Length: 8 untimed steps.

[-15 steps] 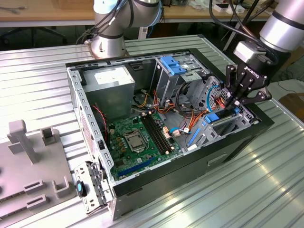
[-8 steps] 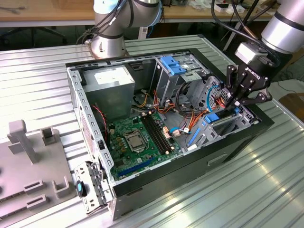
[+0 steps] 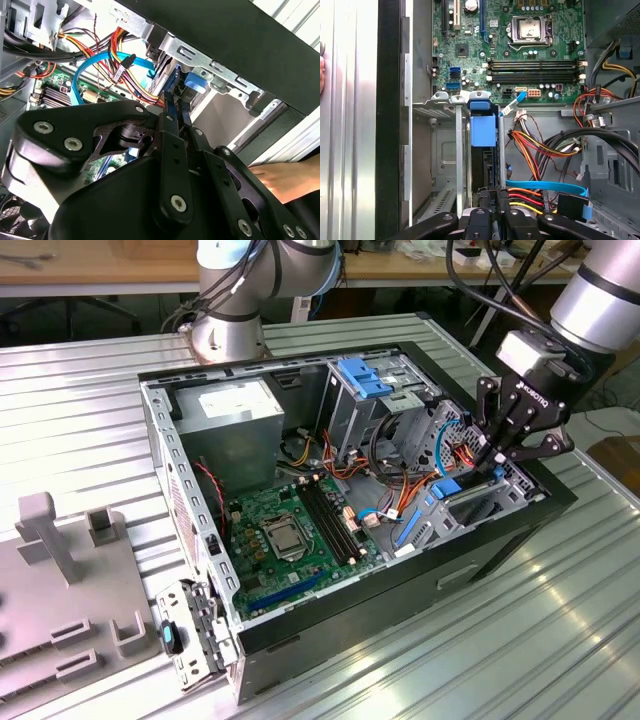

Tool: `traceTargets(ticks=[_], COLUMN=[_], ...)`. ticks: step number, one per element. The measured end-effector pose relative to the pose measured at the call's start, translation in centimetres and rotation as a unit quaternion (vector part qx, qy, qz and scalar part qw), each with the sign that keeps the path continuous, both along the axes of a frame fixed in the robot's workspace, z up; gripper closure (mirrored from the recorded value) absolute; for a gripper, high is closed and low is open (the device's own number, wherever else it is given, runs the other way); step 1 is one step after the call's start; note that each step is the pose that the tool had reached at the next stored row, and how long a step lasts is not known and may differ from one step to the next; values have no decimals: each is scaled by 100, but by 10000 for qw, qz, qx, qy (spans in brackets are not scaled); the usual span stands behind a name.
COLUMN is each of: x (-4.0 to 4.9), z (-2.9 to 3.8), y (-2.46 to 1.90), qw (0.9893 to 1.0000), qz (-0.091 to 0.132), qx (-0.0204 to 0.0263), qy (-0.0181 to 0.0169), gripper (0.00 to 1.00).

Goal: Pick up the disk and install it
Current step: 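Insert the first disk wire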

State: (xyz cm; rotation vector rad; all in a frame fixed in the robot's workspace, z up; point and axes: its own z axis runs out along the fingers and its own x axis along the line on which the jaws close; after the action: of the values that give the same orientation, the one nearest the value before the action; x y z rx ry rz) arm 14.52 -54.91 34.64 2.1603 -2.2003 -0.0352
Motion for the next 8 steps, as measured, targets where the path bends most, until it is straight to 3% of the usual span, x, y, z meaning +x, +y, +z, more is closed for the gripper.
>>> traceTargets(ticks=[8], x=[0], z=[-3], y=[-2], qw=[10000], qz=[6], qx=[56], qy=[0], gripper=[84])
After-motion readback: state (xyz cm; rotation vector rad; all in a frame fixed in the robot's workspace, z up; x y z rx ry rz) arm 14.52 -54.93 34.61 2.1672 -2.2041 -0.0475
